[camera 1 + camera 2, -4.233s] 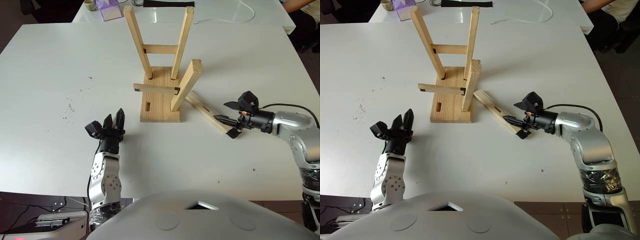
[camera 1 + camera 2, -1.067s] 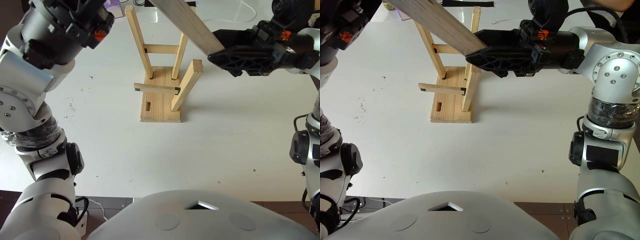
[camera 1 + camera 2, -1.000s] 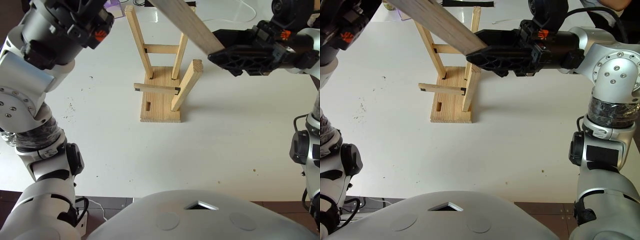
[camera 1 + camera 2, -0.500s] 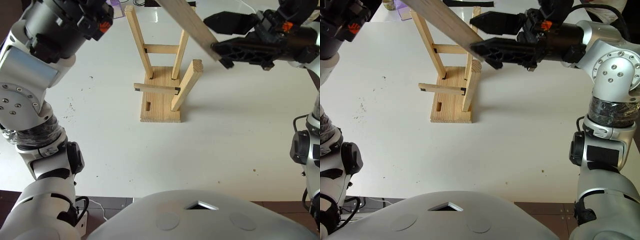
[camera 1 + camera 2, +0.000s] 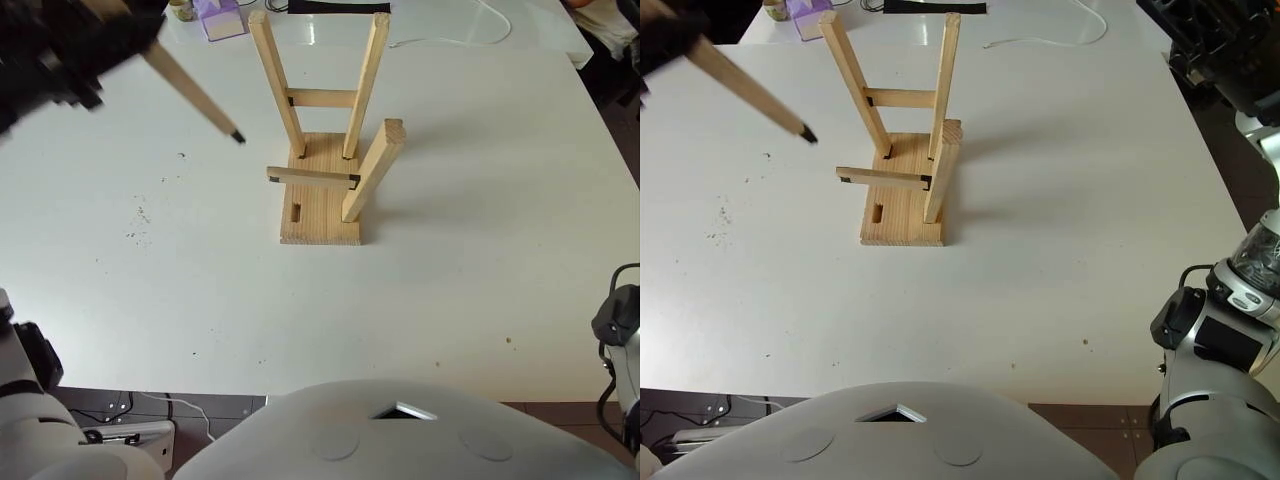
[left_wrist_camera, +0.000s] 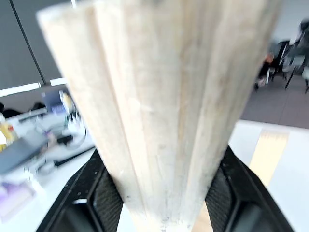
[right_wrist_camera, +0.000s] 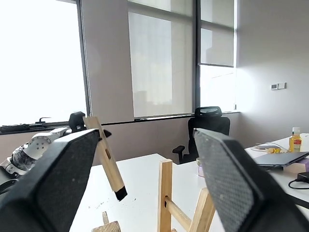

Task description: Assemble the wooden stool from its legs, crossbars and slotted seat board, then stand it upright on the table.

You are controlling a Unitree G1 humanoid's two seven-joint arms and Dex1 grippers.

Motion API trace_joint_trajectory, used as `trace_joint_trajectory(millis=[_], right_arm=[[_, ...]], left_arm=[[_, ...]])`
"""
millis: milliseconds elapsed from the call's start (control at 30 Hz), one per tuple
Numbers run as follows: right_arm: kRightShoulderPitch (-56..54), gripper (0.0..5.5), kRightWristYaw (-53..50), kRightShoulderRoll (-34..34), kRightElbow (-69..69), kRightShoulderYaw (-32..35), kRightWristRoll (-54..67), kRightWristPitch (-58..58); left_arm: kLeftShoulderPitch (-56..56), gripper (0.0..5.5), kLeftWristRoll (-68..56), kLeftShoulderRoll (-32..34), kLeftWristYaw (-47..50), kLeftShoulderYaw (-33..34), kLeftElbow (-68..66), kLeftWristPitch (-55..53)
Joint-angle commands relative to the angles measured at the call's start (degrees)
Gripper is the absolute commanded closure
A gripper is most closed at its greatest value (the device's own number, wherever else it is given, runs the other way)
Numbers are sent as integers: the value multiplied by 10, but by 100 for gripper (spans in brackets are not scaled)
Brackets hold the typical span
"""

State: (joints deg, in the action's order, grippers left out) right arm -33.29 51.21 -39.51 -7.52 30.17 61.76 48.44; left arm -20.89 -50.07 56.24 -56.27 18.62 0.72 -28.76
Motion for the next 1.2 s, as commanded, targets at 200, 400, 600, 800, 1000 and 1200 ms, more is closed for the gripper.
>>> trace_joint_trajectory(millis=[200,400,600,800,1000,1200], right_arm=[[-29,190,58,9,99,-104,-99,-84],[-43,190,68,22,123,-122,-116,-104],[-42,190,55,33,115,-128,-114,-104],[-45,190,46,39,112,-134,-117,-102],[-53,190,39,41,117,-140,-122,-103],[-49,190,27,41,107,-140,-116,-97]], left_arm=[[103,346,74,-138,23,-25,37,77],[112,346,77,-161,28,-30,82,71],[117,346,67,-170,27,-34,112,55],[155,346,86,-184,11,-61,107,55],[224,346,72,-181,14,-55,155,45],[227,346,60,-188,48,-43,203,43]])
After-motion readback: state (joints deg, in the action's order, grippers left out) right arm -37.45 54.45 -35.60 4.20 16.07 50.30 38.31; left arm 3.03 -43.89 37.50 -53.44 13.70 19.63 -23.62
